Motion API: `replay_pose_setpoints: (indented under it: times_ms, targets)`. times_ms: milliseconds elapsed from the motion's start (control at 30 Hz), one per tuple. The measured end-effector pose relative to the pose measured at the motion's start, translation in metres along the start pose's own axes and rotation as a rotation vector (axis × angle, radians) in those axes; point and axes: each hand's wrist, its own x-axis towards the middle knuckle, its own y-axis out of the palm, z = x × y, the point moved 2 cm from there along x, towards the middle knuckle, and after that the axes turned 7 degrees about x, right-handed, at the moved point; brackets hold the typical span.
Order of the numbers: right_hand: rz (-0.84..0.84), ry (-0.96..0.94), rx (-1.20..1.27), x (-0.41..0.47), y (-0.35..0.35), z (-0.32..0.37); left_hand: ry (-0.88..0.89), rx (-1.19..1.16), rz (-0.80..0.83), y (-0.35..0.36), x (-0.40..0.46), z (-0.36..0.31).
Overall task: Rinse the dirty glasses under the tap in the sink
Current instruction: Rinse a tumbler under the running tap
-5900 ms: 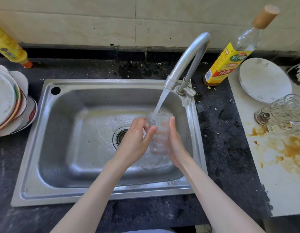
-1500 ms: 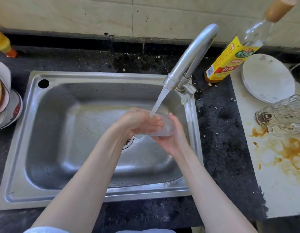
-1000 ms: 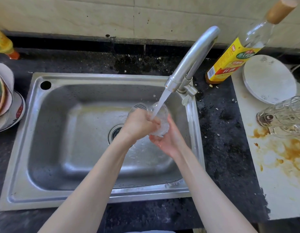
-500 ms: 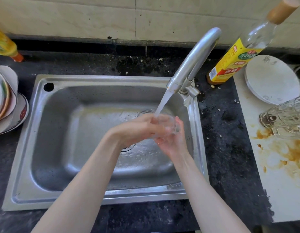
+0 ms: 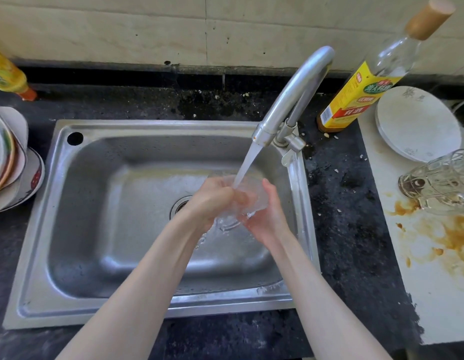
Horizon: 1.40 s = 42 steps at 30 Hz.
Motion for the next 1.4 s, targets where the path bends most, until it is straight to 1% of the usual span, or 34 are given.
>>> replay_pose_setpoints:
  times_ms: [100, 133, 167, 200, 233, 300, 333, 367, 400, 433, 467, 500, 567, 600, 633, 667, 733, 800, 833, 867, 900, 933, 1000, 1033, 1067, 1167, 1233, 1300, 1333, 1367, 1400]
  targets:
    - [0.138, -0.096, 0.139, -0.003, 0.002, -0.003, -0.211, -0.497, 0.235, 0.003, -0.001, -0.008]
    - [0.188, -0.088, 0.173, -0.005, 0.003, -0.004, -0.232, -0.575, 0.279, 0.001, 0.001, -0.009]
    - [0.211, -0.069, 0.189, -0.006, 0.002, -0.004, -0.229, -0.598, 0.304, 0.002, 0.001, -0.008]
    - [0.204, -0.041, 0.173, -0.005, 0.0, -0.002, -0.203, -0.562, 0.304, 0.002, 0.001, -0.005]
    - [0.157, -0.01, 0.119, -0.003, -0.002, 0.001, -0.15, -0.416, 0.266, 0.002, 0.002, 0.0]
    - [0.035, 0.085, -0.045, 0.0, -0.007, 0.006, 0.014, 0.125, 0.052, -0.006, 0.006, 0.009]
    - [-0.004, 0.13, -0.103, 0.002, -0.01, 0.005, 0.067, 0.335, -0.033, -0.008, 0.008, 0.012]
    - [-0.031, 0.152, -0.12, 0.003, -0.01, 0.001, 0.095, 0.467, -0.069, -0.008, 0.01, 0.014]
    - [-0.054, 0.14, -0.12, 0.003, -0.01, -0.003, 0.092, 0.504, -0.059, -0.005, 0.009, 0.014]
    - [-0.064, 0.113, -0.107, 0.003, -0.009, -0.008, 0.08, 0.492, -0.057, -0.002, 0.009, 0.011]
    - [-0.052, 0.078, -0.074, 0.003, -0.008, -0.011, 0.03, 0.407, -0.051, -0.001, 0.008, 0.01]
    - [-0.013, 0.039, -0.016, 0.002, -0.006, -0.014, -0.049, 0.246, -0.008, 0.0, 0.008, 0.009]
    - [0.065, -0.038, 0.116, -0.001, -0.004, -0.014, -0.167, -0.084, 0.178, 0.0, 0.003, 0.003]
    - [0.084, -0.055, 0.15, -0.003, -0.003, -0.011, -0.168, -0.153, 0.237, -0.003, 0.002, 0.001]
    - [0.09, -0.055, 0.134, -0.005, -0.003, -0.007, -0.144, -0.154, 0.247, -0.008, 0.002, 0.001]
    - [0.065, -0.033, 0.067, -0.005, -0.003, -0.003, -0.092, -0.088, 0.215, -0.013, 0.002, 0.003]
    - [-0.004, 0.08, -0.11, -0.007, -0.001, 0.005, 0.025, 0.13, 0.117, -0.019, -0.001, 0.004]
    - [-0.027, 0.144, -0.169, -0.009, 0.001, 0.007, 0.107, 0.297, 0.066, -0.02, -0.005, 0.002]
    - [-0.035, 0.132, -0.175, -0.011, 0.003, 0.007, 0.128, 0.333, 0.071, -0.019, -0.005, 0.0]
    - [-0.03, 0.094, -0.17, -0.011, 0.002, 0.007, 0.136, 0.332, 0.095, -0.017, -0.004, -0.002]
    - [-0.002, 0.044, -0.156, -0.01, 0.002, 0.006, 0.111, 0.277, 0.134, -0.016, -0.003, -0.005]
    - [0.041, -0.005, -0.123, -0.011, 0.003, 0.005, 0.055, 0.165, 0.186, -0.014, -0.003, -0.009]
    - [0.104, -0.032, -0.014, -0.015, 0.005, 0.003, -0.1, -0.084, 0.284, -0.011, -0.003, -0.015]
    - [0.131, -0.031, 0.037, -0.017, 0.006, 0.003, -0.117, -0.099, 0.291, -0.01, -0.003, -0.016]
    - [0.14, -0.028, 0.075, -0.017, 0.005, 0.005, -0.076, -0.006, 0.246, -0.009, -0.001, -0.015]
    - [0.068, 0.006, 0.136, -0.018, -0.003, 0.012, 0.19, 0.515, 0.024, -0.012, 0.002, -0.008]
    - [0.021, 0.062, 0.12, -0.02, -0.006, 0.017, 0.31, 0.846, -0.043, -0.012, 0.002, -0.005]
    - [-0.021, 0.098, 0.046, -0.019, -0.006, 0.015, 0.369, 1.026, -0.034, -0.008, 0.0, -0.005]
    - [-0.042, 0.092, 0.041, -0.018, -0.005, 0.013, 0.393, 1.078, 0.01, -0.005, 0.0, -0.004]
    - [-0.059, 0.085, 0.065, -0.019, -0.003, 0.011, 0.412, 1.086, 0.076, -0.002, -0.001, -0.003]
    - [-0.077, 0.079, 0.111, -0.019, -0.002, 0.01, 0.399, 1.026, 0.167, 0.001, 0.0, -0.001]
